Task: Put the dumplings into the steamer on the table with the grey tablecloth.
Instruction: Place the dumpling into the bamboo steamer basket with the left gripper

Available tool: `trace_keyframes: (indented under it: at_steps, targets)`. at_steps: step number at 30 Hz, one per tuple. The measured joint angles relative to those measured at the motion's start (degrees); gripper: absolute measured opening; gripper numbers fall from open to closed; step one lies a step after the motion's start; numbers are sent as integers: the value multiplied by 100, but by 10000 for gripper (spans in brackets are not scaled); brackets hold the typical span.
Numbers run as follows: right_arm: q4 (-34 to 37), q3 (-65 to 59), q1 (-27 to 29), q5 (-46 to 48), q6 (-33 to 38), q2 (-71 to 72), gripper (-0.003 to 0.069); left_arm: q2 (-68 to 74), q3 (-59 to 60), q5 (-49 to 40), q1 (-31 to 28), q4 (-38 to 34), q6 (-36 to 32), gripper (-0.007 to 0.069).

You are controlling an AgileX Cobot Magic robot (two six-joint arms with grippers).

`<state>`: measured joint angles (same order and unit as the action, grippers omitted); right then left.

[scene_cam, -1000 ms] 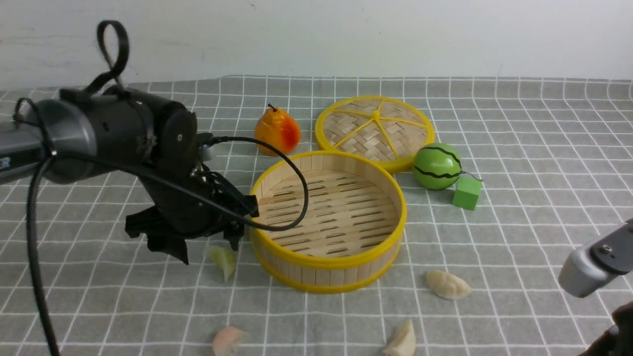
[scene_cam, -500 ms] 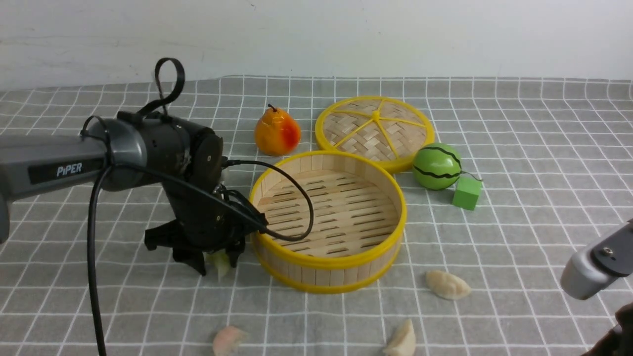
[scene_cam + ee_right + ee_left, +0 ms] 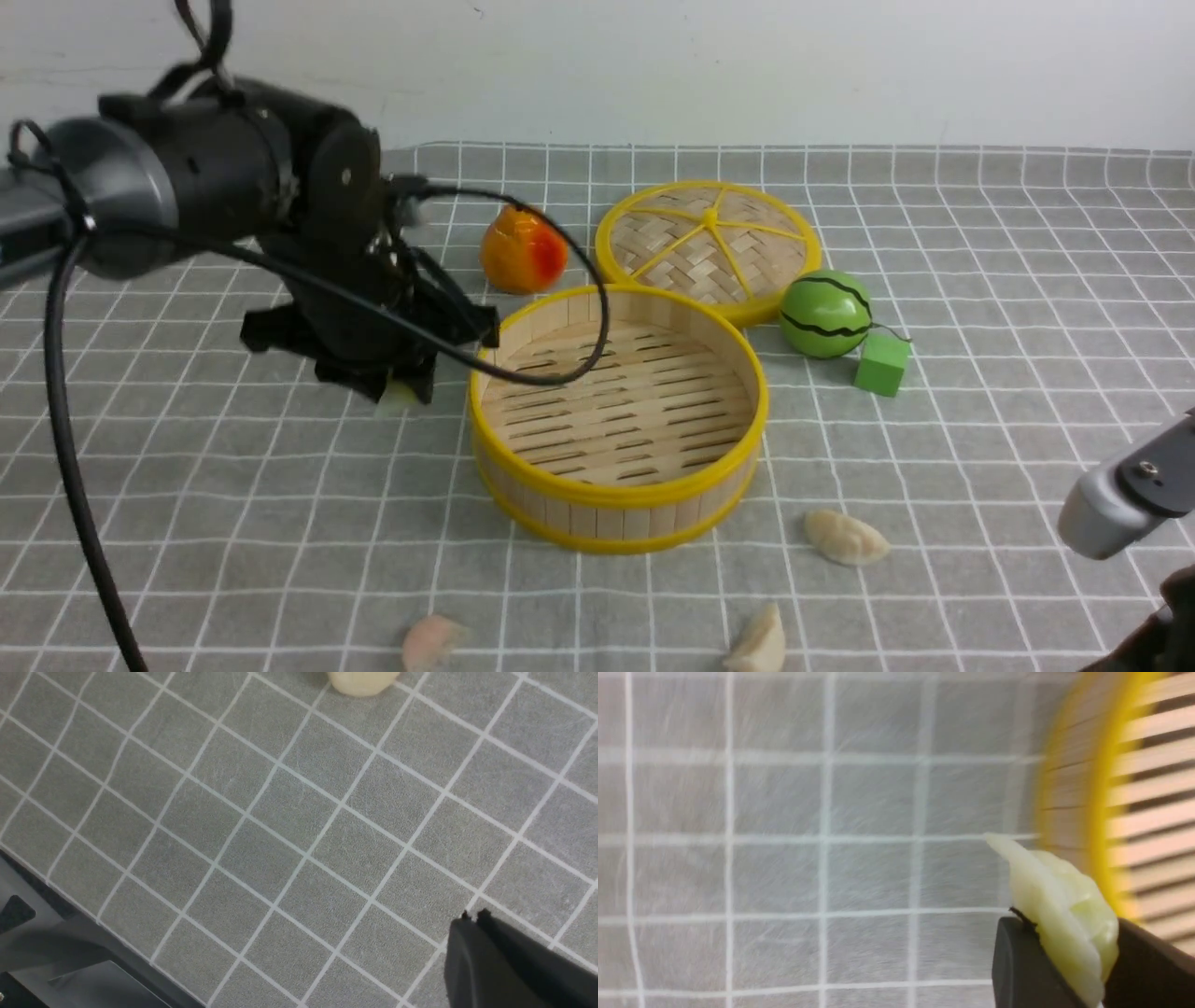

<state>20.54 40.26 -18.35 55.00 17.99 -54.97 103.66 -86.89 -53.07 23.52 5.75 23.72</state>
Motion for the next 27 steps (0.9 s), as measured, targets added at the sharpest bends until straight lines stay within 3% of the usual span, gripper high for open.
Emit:
trace_keyframes:
  at_steps: [10,23,27]
  targets:
    - [-5,0,0,-60,0,0,-2,1228,-2194,-315,958,-158,-228,199]
    - [-5,0,0,253,0,0,2,3197,-3772,-213,1045,-164,-238,199]
    - [-5,0,0,253,0,0,8,3367,-3809,-103,1045,-144,-238,253]
